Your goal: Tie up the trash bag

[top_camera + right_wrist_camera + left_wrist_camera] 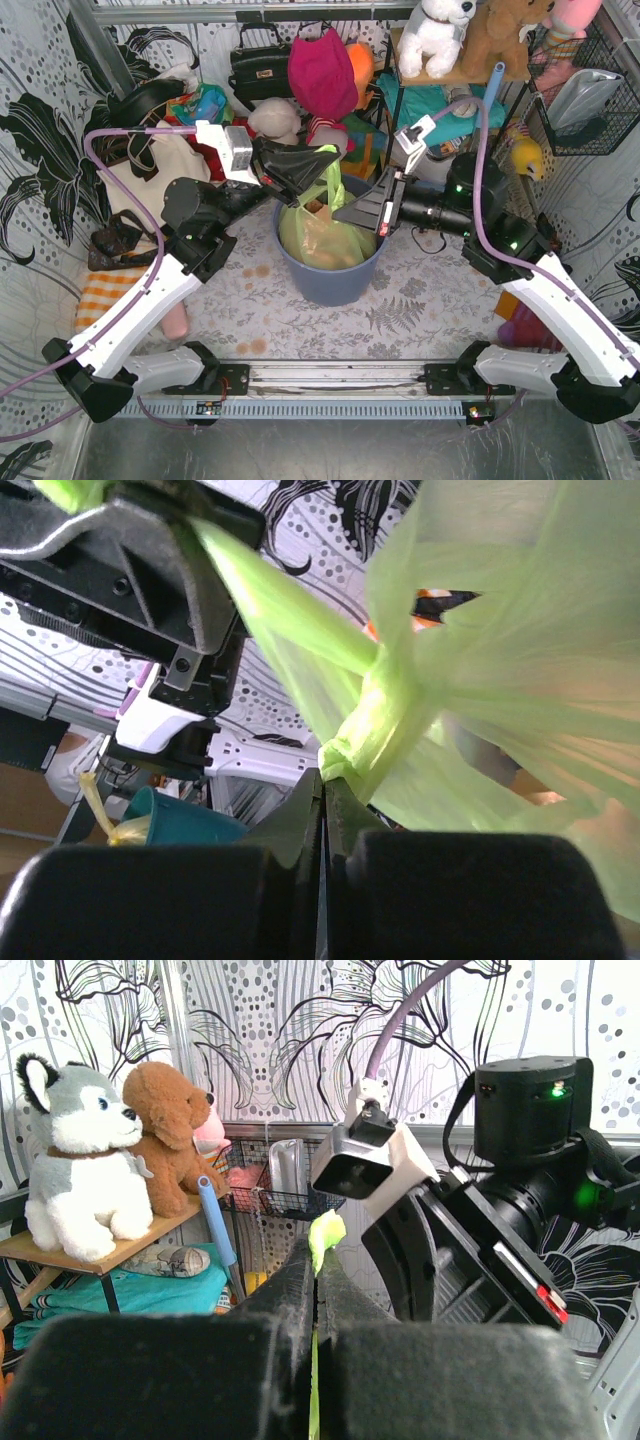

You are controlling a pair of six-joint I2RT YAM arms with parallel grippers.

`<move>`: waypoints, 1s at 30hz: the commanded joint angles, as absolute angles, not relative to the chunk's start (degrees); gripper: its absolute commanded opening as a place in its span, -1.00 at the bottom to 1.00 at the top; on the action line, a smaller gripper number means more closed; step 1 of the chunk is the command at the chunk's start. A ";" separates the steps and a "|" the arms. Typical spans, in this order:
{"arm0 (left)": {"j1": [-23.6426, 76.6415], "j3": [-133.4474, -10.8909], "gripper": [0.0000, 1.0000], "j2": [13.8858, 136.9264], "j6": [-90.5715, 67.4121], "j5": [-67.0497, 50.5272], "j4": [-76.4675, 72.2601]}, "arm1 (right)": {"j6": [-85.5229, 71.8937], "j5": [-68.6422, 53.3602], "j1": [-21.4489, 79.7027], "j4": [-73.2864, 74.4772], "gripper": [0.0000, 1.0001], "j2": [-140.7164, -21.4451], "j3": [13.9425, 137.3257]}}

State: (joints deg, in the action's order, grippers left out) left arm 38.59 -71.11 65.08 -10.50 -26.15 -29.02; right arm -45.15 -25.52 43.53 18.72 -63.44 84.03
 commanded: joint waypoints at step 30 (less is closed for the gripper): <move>38.80 -71.41 -1.00 65.71 -10.63 -25.79 -30.17 | -38.72 8.60 57.19 7.49 -1.00 -69.87 80.79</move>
